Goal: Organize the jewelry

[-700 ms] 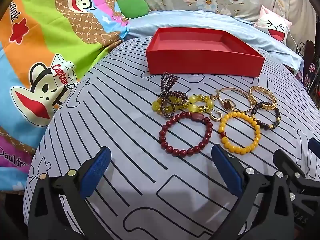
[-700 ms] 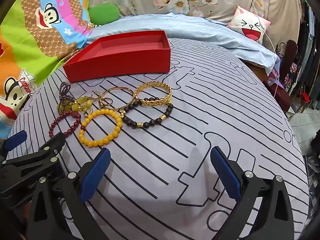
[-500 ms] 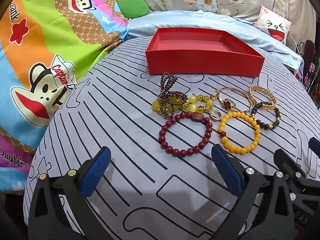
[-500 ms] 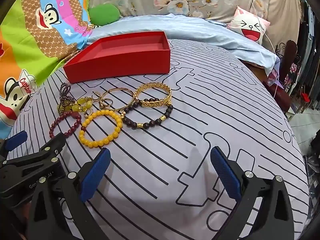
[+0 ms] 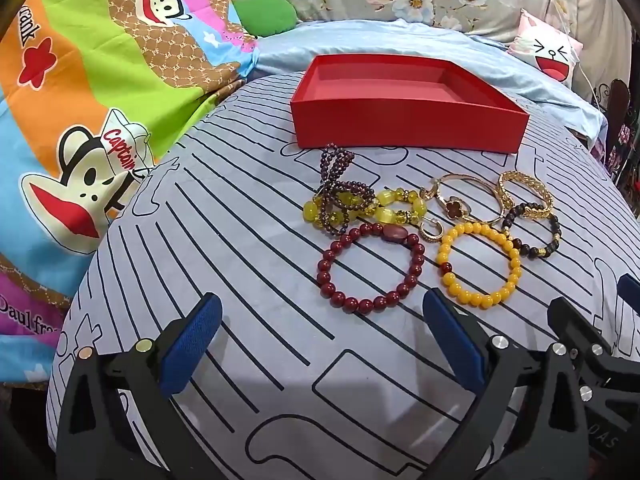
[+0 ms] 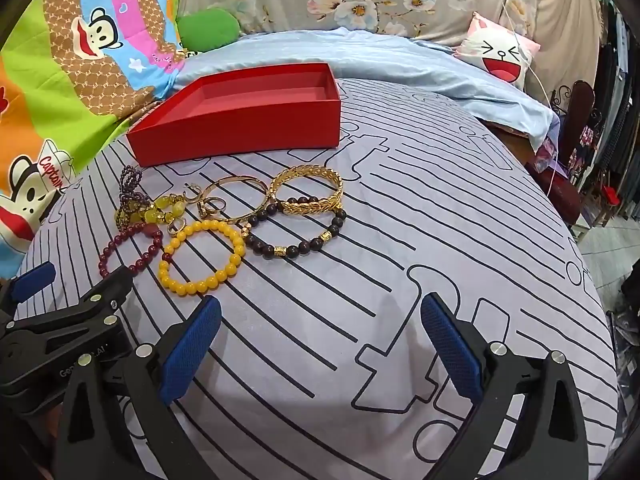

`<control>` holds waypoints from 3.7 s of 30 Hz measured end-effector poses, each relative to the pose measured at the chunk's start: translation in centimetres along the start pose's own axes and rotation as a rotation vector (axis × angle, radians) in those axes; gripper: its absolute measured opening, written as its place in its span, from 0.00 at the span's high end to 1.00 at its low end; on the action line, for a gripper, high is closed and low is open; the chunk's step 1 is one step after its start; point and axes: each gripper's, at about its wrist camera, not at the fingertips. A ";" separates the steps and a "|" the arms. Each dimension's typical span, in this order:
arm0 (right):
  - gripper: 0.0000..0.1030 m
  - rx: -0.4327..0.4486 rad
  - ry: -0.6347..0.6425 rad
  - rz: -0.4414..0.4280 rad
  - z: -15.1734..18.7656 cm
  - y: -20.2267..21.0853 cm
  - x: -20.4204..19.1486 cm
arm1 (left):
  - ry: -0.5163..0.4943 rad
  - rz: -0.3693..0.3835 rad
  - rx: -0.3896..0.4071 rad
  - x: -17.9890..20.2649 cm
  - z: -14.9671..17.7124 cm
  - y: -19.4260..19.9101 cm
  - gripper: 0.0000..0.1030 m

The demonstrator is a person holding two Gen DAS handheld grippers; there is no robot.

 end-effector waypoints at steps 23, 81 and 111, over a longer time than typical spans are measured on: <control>0.06 0.000 0.001 0.001 0.1 -0.1 0.0 | 0.001 -0.009 -0.001 0.4 0.1 -0.2 0.07; 0.06 0.001 0.002 0.004 0.3 0.0 -0.1 | 0.004 -0.004 0.000 0.1 0.2 -0.2 0.07; 0.06 0.009 0.015 0.000 -2.3 0.1 0.6 | 0.050 0.051 -0.001 -1.8 -4.3 -0.9 0.07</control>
Point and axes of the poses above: each gripper's, at about its wrist camera, not at the fingertips, and y roughly against the way its jaws point, x to its right, z to its underside, and after that the axes turned 10 degrees about -z, right-handed
